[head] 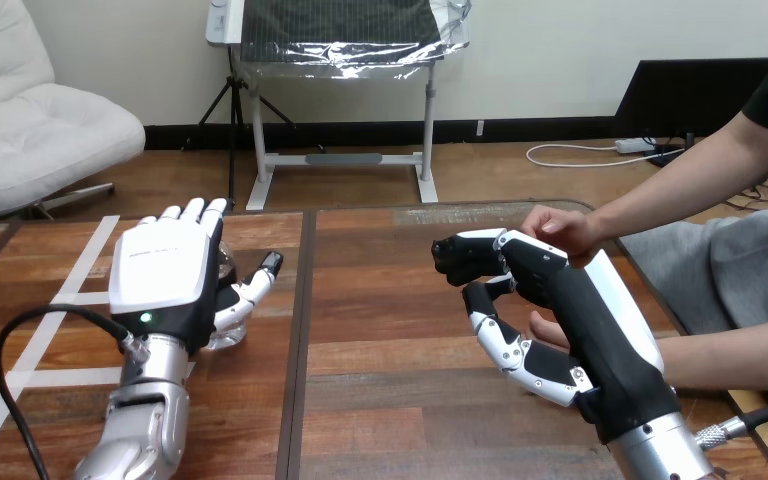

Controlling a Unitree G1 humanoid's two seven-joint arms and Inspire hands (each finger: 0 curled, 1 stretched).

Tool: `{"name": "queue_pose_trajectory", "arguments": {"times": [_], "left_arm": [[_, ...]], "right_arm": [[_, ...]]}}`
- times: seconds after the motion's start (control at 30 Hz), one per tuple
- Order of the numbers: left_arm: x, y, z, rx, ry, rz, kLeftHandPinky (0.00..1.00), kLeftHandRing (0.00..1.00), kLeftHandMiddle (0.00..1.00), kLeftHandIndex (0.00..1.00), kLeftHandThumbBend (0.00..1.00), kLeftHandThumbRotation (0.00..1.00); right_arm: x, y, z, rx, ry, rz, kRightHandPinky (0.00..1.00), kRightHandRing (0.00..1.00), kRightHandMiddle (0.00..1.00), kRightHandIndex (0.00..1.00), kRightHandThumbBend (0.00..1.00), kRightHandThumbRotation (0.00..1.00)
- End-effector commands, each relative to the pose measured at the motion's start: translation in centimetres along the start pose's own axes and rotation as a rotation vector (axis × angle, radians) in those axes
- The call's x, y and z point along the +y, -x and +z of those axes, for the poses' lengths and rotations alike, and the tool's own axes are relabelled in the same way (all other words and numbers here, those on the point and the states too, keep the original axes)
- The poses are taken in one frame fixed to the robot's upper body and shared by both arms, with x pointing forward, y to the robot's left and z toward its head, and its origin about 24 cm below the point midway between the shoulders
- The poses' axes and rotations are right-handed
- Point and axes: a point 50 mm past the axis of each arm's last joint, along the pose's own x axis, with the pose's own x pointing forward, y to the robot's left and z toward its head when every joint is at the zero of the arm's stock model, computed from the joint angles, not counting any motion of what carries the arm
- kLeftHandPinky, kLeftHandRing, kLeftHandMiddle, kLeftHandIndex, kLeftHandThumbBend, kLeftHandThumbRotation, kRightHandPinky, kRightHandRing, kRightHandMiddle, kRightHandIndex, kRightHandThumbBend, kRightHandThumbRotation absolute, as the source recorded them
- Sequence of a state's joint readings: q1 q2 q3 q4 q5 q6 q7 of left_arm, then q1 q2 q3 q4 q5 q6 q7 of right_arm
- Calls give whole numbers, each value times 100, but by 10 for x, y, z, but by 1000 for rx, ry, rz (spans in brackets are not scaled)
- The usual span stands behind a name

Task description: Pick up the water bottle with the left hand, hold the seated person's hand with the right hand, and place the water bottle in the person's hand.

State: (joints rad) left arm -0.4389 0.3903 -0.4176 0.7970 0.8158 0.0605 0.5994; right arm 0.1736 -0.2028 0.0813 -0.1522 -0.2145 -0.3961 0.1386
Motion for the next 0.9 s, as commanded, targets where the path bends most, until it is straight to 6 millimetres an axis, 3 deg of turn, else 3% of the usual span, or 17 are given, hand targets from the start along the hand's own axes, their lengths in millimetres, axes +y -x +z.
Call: {"name": "queue_pose_trajectory", "arguments": {"times": [0.0,0.87], "left_arm": [[5,-1,0,-19,-6,11,86,88,90,88,48,100],[9,6,2,-37,15,43,84,86,88,87,48,100]], "right_arm": [[-9,-17,17,-99,32,-22,57,68,69,69,17,0],[-9,-19,17,-106,17,-19,55,67,69,69,16,0]]}}
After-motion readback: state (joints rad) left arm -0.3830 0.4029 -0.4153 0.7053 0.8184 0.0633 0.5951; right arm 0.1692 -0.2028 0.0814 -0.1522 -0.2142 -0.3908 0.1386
